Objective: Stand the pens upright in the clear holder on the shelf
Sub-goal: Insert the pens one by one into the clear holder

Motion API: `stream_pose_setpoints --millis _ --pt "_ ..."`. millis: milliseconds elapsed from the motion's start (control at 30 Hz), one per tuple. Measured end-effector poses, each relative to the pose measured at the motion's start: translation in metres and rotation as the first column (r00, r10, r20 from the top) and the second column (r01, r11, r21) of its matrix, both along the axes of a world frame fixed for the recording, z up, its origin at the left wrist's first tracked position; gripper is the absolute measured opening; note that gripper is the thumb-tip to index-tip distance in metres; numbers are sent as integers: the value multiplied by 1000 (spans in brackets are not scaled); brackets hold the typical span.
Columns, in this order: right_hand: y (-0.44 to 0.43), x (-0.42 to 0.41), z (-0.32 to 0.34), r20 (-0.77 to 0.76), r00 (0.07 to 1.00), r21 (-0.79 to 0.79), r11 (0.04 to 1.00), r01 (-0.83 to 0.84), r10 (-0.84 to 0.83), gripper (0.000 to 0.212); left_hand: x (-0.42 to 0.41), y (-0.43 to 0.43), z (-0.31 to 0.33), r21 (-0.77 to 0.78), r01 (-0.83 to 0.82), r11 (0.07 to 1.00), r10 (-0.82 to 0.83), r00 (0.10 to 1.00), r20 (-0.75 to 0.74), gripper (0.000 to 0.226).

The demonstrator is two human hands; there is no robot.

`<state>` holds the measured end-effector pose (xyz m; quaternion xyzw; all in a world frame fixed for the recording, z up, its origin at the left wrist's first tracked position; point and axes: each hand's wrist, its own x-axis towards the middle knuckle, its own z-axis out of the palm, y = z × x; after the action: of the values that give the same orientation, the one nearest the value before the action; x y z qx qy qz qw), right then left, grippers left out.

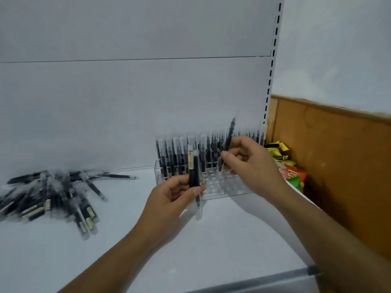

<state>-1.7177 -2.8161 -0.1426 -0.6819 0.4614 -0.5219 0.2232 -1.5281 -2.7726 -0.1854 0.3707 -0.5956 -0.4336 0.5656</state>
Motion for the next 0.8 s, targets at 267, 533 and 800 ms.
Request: stream_pose_setpoints --millis 267,533,800 --pt "-31 6 12 -222 975 13 1000 19 -16 8 3 -4 -3 14 13 1000 -13 1000 15 27" --pt "-45 8 3 -568 822 118 993 20 51 15 4 -5 -3 13 -11 1000 10 1000 15 27" --pt "-44 3 -11 -560 824 147 989 -6 88 21 4 -4 0 17 -17 1000 17 1000 11 26"
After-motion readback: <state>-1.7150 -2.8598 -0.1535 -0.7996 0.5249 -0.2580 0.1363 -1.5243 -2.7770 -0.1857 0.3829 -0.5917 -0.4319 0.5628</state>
